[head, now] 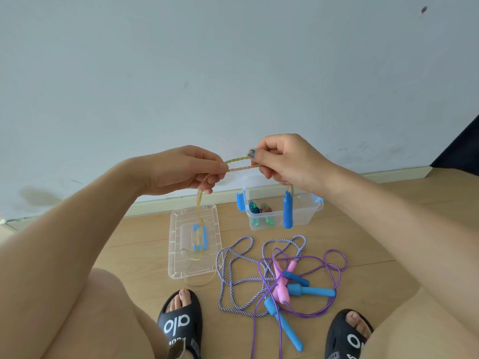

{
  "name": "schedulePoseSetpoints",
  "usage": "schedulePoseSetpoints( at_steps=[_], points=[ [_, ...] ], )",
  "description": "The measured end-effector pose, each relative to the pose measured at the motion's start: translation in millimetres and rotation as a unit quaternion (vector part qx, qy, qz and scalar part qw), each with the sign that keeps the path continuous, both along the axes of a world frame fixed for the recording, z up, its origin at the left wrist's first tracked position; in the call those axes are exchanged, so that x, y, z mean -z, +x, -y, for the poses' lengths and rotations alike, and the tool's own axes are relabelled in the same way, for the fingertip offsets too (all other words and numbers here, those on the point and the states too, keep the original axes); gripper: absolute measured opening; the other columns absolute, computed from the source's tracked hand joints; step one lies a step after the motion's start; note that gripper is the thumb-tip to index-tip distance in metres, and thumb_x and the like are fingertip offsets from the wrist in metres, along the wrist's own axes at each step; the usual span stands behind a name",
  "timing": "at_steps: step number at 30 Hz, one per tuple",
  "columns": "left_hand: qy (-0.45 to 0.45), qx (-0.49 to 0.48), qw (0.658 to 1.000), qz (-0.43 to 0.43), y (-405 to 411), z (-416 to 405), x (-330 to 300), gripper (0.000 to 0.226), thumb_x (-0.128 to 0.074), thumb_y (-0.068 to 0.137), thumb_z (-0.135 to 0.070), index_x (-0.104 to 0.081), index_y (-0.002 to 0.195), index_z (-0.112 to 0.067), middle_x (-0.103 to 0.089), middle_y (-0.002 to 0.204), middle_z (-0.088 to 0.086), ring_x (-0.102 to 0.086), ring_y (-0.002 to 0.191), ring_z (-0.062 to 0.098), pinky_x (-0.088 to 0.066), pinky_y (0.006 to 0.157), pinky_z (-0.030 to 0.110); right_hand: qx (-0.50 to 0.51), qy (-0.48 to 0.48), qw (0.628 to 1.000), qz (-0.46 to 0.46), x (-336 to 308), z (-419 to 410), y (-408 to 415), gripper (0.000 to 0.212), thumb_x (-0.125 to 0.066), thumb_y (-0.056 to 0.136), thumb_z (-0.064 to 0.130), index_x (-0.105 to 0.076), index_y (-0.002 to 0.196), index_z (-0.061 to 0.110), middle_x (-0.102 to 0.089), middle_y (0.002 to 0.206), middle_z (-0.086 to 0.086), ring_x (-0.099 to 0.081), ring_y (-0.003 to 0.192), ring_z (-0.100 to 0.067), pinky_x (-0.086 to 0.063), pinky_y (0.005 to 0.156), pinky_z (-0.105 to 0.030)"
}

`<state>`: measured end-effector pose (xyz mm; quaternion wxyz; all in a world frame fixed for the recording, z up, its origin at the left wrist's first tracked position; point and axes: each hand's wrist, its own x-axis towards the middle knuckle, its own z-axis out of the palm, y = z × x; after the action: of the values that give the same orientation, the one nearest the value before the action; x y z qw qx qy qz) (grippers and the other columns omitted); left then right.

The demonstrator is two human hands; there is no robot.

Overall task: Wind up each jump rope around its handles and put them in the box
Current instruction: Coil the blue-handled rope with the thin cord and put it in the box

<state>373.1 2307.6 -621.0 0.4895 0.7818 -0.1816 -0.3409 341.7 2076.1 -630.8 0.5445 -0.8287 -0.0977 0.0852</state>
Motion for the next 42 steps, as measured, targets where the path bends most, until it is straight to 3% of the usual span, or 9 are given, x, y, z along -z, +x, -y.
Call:
schedulePoseSetpoints(
  at_steps=[7,19,26,30,35,37,39,40,42],
  points=[
    [-0.005,-0.024,1.000,0.011,2.8,-8.7,1.3,0.033,-0.051,0.100,-0.020,-0.056,0.069,-0.013,-0.041,0.068,0.000,-0.040,0.063,0.017,-0.041,0.073,0.031,-0.001,-0.011,1.000,0.003,-0.5,2.6,1.1,0.025,-0.059,0.099,0.026,-0.063,0.082,0.007,-0.054,0.056,0.003,-0.032,0.040,-0.009,-0.028,0.041,-0.019],
    [0.006,-0.037,0.999,-0.010,8.2,-26.8,6.3,0.027,-0.050,0.100,-0.021,-0.046,0.078,-0.005,-0.037,0.069,0.003,-0.038,0.066,0.020,-0.042,0.075,0.032,-0.008,-0.023,1.000,-0.005,1.1,2.5,2.9,0.026,-0.060,0.099,0.026,-0.064,0.082,0.006,-0.055,0.060,0.000,-0.034,0.040,-0.008,-0.029,0.041,-0.018],
    [0.001,-0.043,0.999,-0.010,10.0,-24.2,10.9,0.024,-0.050,0.101,-0.018,-0.062,0.083,-0.008,-0.053,0.075,0.005,-0.047,0.068,0.020,-0.045,0.077,0.034,0.001,-0.025,1.000,-0.008,1.9,2.3,2.7,0.027,-0.060,0.099,0.024,-0.064,0.088,0.000,-0.051,0.057,0.000,-0.033,0.039,-0.008,-0.028,0.040,-0.018],
    [-0.025,-0.066,0.997,-0.009,14.3,-25.2,12.1,0.021,-0.050,0.101,-0.016,-0.061,0.086,-0.006,-0.061,0.083,0.009,-0.056,0.073,0.024,-0.049,0.082,0.035,-0.007,-0.028,0.999,-0.017,1.4,3.4,2.1,0.027,-0.060,0.099,0.026,-0.066,0.086,0.004,-0.048,0.054,0.003,-0.032,0.040,-0.009,-0.028,0.040,-0.019],
    [0.044,-0.166,0.985,-0.001,20.4,-40.8,20.7,0.031,-0.046,0.095,-0.010,-0.061,0.067,-0.007,-0.069,0.080,0.012,-0.064,0.075,0.029,-0.051,0.076,0.032,-0.005,-0.038,0.999,-0.021,-1.5,8.7,1.6,0.026,-0.063,0.097,0.028,-0.066,0.081,0.007,-0.040,0.054,0.002,-0.030,0.043,-0.011,-0.026,0.041,-0.019],
    [0.146,-0.170,0.974,0.034,22.1,-51.1,24.9,0.029,-0.046,0.092,-0.010,-0.067,0.074,-0.001,-0.074,0.085,0.016,-0.069,0.076,0.024,-0.052,0.073,0.026,0.000,-0.034,0.999,-0.020,-2.4,12.7,1.7,0.026,-0.064,0.096,0.028,-0.066,0.081,0.008,-0.040,0.055,0.001,-0.029,0.044,-0.011,-0.026,0.041,-0.019],
    [0.247,-0.110,0.961,0.061,20.4,-51.1,26.6,0.029,-0.049,0.087,-0.018,-0.072,0.081,-0.002,-0.077,0.089,0.009,-0.070,0.084,0.019,-0.053,0.081,0.028,-0.004,-0.032,0.999,-0.023,-1.8,11.7,0.6,0.025,-0.063,0.096,0.027,-0.066,0.081,0.008,-0.041,0.056,0.000,-0.029,0.043,-0.011,-0.026,0.041,-0.019],
    [0.261,-0.082,0.959,0.073,18.8,-46.5,26.5,0.027,-0.051,0.084,-0.023,-0.073,0.084,-0.007,-0.077,0.092,0.005,-0.071,0.090,0.018,-0.053,0.089,0.031,-0.010,-0.030,0.999,-0.025,-1.1,8.8,-0.1,0.025,-0.063,0.096,0.027,-0.066,0.081,0.008,-0.041,0.055,0.000,-0.029,0.043,-0.011,-0.026,0.041,-0.019],
    [0.187,-0.059,0.978,0.063,13.2,-27.5,22.3,0.022,-0.053,0.091,-0.023,-0.071,0.102,-0.015,-0.076,0.101,0.003,-0.070,0.102,0.020,-0.049,0.099,0.035,-0.025,-0.027,0.999,-0.027,0.4,0.4,-1.4,0.024,-0.063,0.097,0.025,-0.065,0.080,0.008,-0.043,0.052,0.004,-0.030,0.041,-0.010,-0.026,0.040,-0.019]
  ],
)
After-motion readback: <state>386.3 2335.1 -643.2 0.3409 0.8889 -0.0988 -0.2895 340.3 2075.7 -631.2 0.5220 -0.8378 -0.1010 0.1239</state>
